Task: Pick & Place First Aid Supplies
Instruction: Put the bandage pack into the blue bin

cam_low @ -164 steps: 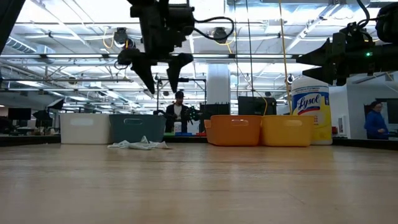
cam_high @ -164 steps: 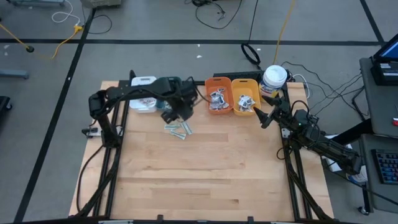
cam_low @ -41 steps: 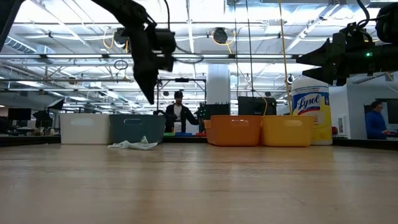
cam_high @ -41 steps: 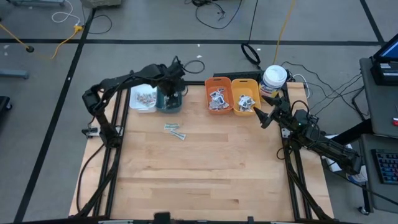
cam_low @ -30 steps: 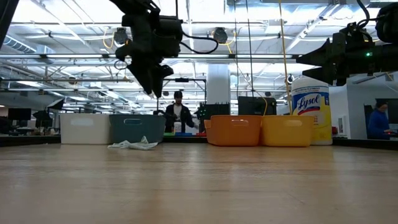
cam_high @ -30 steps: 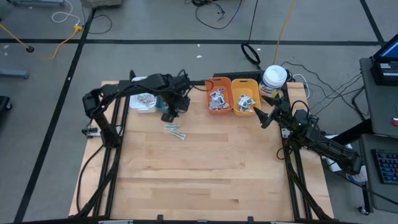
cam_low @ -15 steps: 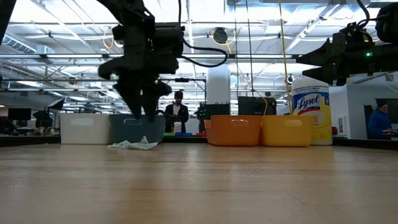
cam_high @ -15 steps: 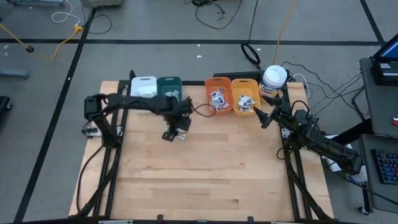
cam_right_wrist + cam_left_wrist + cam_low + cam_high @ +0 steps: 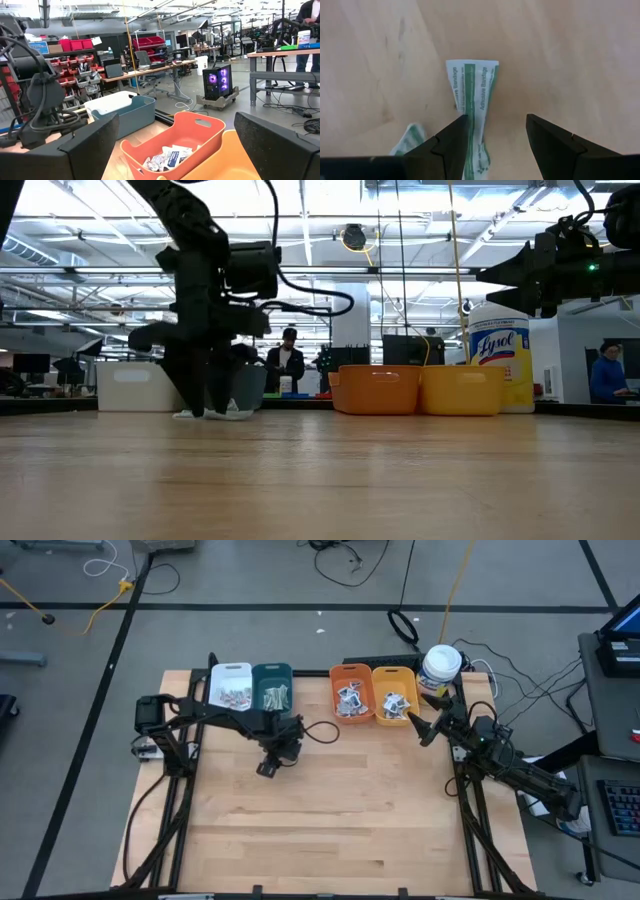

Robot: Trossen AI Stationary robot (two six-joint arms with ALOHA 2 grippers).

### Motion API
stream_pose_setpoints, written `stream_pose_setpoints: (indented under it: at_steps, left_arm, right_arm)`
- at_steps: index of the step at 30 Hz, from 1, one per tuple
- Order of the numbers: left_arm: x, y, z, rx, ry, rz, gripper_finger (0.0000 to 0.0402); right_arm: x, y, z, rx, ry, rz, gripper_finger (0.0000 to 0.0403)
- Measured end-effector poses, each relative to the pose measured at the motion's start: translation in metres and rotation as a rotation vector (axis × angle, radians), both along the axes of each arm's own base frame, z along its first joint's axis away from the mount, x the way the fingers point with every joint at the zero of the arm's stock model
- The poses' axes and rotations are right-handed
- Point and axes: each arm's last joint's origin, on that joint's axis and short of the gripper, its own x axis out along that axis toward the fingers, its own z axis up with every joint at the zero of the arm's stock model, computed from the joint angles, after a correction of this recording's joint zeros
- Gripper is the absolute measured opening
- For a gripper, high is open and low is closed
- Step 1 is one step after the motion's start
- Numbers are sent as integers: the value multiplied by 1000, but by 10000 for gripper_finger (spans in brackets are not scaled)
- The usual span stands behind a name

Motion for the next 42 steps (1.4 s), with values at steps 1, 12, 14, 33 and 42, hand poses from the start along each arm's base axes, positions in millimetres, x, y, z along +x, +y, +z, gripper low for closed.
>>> stream_pose_setpoints:
  at_steps: [1,12,14,33,42]
  left_arm:
    - [-1,0,-2,17,1,3,202]
    - [-4,0,-7,28,-6,-61,152]
    - [-4,0,-7,28,-6,-64,113]
    - [-32,15,64,-24,-148,565,4]
    - [-72,48,96,-155,-180,1200,2]
  right_arm:
    - [0,0,0,0,0,0,392]
    - [0,0,0,0,0,0,392]
    - [0,0,0,0,0,0,392]
    - [0,0,0,0,0,0,392]
    - [0,0,0,0,0,0,392]
